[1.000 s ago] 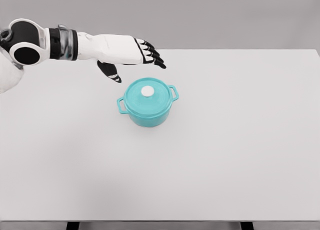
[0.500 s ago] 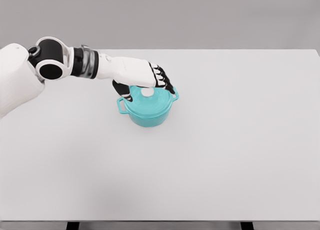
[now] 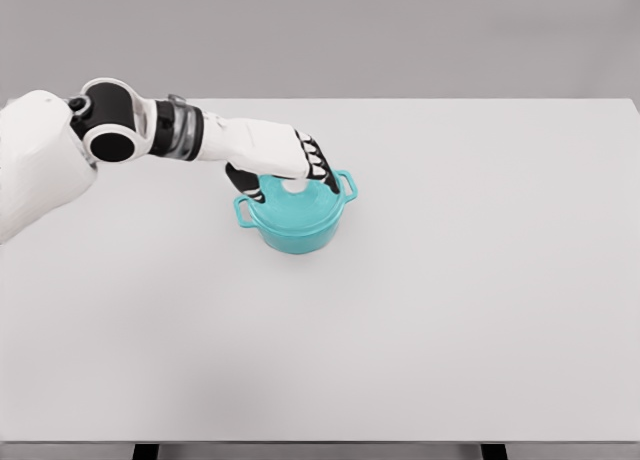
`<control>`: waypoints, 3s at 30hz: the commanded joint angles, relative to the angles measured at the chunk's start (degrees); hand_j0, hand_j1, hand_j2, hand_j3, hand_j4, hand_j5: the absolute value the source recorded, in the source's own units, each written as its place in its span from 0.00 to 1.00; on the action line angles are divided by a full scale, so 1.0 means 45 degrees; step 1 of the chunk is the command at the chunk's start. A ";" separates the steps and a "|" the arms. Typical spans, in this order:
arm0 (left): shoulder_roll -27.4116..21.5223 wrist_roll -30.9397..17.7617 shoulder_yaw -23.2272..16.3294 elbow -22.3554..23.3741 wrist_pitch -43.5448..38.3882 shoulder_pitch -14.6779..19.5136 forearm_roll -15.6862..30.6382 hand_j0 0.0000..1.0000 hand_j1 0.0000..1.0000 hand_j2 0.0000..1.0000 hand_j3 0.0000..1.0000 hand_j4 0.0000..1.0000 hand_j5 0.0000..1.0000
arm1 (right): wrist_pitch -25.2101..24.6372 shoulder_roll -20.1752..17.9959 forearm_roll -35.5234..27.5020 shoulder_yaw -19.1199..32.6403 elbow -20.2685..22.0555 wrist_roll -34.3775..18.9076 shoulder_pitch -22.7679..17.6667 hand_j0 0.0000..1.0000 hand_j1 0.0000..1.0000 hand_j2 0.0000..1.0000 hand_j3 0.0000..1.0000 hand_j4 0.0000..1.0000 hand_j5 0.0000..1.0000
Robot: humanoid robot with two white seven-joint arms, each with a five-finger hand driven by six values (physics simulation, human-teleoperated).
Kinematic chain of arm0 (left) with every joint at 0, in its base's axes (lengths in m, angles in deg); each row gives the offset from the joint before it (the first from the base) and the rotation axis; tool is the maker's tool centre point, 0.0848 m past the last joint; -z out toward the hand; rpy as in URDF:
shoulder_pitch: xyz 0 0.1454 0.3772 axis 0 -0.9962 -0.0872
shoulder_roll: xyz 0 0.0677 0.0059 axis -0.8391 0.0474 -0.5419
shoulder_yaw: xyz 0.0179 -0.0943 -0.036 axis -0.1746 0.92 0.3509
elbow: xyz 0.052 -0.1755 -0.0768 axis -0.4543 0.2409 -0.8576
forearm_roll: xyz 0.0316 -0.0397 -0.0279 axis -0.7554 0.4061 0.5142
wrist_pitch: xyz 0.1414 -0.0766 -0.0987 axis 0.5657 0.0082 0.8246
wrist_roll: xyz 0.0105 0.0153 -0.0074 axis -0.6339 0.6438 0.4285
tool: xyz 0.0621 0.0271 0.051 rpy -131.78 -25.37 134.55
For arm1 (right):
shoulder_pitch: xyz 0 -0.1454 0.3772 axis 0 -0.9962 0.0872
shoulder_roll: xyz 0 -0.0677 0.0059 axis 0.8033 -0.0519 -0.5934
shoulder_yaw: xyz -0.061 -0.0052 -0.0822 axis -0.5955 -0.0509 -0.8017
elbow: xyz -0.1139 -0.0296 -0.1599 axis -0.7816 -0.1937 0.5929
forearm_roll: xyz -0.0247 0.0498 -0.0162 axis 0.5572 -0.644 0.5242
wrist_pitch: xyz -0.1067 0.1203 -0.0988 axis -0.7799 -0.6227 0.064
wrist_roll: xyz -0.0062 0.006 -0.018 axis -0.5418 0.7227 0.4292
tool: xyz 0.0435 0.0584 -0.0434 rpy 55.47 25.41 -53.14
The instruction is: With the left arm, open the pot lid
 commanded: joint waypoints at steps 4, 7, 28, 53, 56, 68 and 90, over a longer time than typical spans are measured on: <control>0.0262 0.0005 -0.0014 0.0226 -0.0033 0.0000 -0.0150 0.85 0.85 0.85 0.85 0.85 0.85 | 0.0001 -0.0003 -0.0002 0.0000 0.0001 -0.0003 0.0000 1.00 1.00 1.00 1.00 1.00 1.00; 0.0262 0.0005 -0.0014 0.0265 -0.0033 0.0000 -0.0405 0.85 0.85 0.85 0.85 0.85 0.85 | 0.0001 -0.0003 -0.0002 0.0000 0.0001 -0.0003 0.0000 1.00 1.00 1.00 1.00 1.00 1.00; 0.0223 0.0005 -0.0034 0.0363 -0.0033 0.0000 -0.0580 0.70 0.70 0.70 0.70 0.70 0.70 | 0.0001 -0.0003 -0.0002 0.0000 0.0001 -0.0003 0.0000 1.00 1.00 1.00 1.00 1.00 1.00; 0.0184 0.0005 -0.0132 0.0363 -0.0033 -0.0039 -0.0678 0.35 0.35 0.35 0.35 0.35 0.35 | 0.0001 -0.0003 -0.0002 0.0000 0.0001 -0.0003 0.0000 1.00 1.00 1.00 1.00 1.00 1.00; 0.0048 0.0005 -0.0093 0.0324 -0.0033 0.0020 -0.0620 0.34 0.34 0.34 0.34 0.34 0.34 | 0.0001 -0.0003 -0.0002 0.0000 0.0001 -0.0003 0.0000 1.00 1.00 1.00 1.00 1.00 1.00; -0.3526 0.0005 0.0025 0.0285 -0.0033 0.0723 -0.0658 0.34 0.34 0.34 0.34 0.34 0.34 | 0.0001 -0.0003 -0.0002 0.0000 0.0001 -0.0003 0.0000 1.00 1.00 1.00 1.00 1.00 1.00; -0.3702 0.0005 0.0025 0.5830 -0.0033 0.0195 0.2622 1.00 1.00 1.00 1.00 1.00 1.00 | 0.0001 -0.0003 -0.0002 0.0000 0.0001 -0.0003 0.0000 1.00 1.00 1.00 1.00 1.00 1.00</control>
